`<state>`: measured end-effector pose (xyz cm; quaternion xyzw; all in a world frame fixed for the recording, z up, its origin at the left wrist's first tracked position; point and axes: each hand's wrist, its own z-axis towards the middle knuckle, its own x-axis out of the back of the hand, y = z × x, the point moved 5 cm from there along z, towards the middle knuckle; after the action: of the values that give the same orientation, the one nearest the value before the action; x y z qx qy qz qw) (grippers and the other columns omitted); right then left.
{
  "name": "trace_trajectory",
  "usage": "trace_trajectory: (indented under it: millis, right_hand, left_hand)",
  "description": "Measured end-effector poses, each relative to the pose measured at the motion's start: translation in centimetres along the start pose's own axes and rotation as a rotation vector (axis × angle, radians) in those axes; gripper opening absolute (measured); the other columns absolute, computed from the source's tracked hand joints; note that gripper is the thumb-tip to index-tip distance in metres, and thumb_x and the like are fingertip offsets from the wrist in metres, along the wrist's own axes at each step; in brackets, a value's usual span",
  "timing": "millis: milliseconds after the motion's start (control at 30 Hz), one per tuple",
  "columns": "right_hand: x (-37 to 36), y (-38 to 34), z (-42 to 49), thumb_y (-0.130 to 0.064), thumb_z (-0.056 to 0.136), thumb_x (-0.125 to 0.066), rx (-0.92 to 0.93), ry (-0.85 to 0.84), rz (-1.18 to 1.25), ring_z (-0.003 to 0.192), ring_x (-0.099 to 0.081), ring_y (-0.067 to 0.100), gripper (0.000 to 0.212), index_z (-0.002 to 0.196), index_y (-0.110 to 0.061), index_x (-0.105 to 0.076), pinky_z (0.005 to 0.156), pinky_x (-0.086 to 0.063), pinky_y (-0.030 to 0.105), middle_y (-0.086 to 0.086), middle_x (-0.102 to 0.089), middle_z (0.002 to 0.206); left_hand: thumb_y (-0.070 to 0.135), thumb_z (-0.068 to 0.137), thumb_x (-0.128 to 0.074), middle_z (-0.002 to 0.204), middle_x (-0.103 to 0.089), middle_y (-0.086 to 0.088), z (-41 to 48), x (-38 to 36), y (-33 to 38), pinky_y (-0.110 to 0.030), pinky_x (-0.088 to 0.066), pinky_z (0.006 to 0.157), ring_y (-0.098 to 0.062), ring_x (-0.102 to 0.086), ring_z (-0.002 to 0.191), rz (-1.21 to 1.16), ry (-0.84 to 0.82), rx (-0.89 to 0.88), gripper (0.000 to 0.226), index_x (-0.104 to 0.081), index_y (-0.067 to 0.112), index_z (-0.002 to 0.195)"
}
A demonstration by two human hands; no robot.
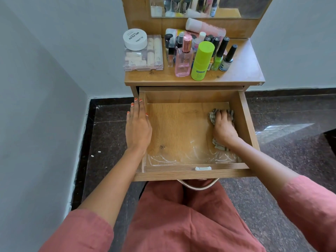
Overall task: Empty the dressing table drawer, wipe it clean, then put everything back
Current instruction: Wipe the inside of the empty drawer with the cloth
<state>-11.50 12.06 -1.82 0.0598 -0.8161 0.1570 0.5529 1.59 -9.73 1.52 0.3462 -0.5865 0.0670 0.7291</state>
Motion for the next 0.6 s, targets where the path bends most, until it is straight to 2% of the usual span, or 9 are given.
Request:
trace_trajectory:
  millis: [133, 233, 433, 600]
  right_hand:
    - [-1.3, 0.9, -1.7, 0.004, 0.091, -0.03, -0.004, -0.118, -0.04, 0.139, -0.008, 0.043, 0.057, 0.142, 0.003, -0.006, 0.112, -0.017, 0.052, 0.022, -0.008, 0.148]
    - [-1.5, 1.1, -2.1, 0.005, 0.09, -0.034, -0.011, -0.167, 0.037, 0.141, 0.003, 0.039, 0.064, 0.144, -0.001, 0.0, 0.115, -0.009, 0.054, 0.018, 0.003, 0.153]
    - [-1.5, -0.9, -1.6, 0.004, 0.089, -0.033, -0.134, -0.165, 0.12, 0.141, 0.013, 0.036, 0.069, 0.144, -0.003, 0.007, 0.113, 0.003, 0.056, 0.016, 0.012, 0.154]
    - [-1.8, -5.3, -0.8, 0.007, 0.09, -0.029, -0.05, -0.137, 0.118, 0.14, 0.017, 0.034, 0.071, 0.143, -0.005, 0.015, 0.112, 0.009, 0.053, 0.014, 0.018, 0.154]
  left_hand:
    - [0.013, 0.1, -0.023, 0.155, -0.011, -0.011, 0.0, 0.1, 0.0, -0.033, -0.008, 0.119, -0.022, -0.01, 0.144, -0.005, -0.008, -0.002, 0.046, -0.016, 0.007, 0.145]
    - [0.012, 0.1, -0.023, 0.155, -0.01, -0.011, 0.0, 0.0, 0.1, -0.032, -0.006, 0.119, -0.022, -0.008, 0.144, -0.021, -0.021, -0.001, 0.046, -0.014, 0.007, 0.145]
    - [0.012, 0.1, -0.023, 0.155, -0.009, -0.012, 0.0, 0.1, 0.2, -0.032, -0.005, 0.118, -0.023, -0.008, 0.144, -0.023, -0.019, -0.001, 0.046, -0.014, 0.006, 0.145]
    - [0.012, 0.1, -0.022, 0.156, -0.008, -0.011, 0.0, 0.0, 0.2, -0.031, -0.004, 0.118, -0.022, -0.006, 0.145, -0.025, -0.019, 0.003, 0.046, -0.014, 0.006, 0.145]
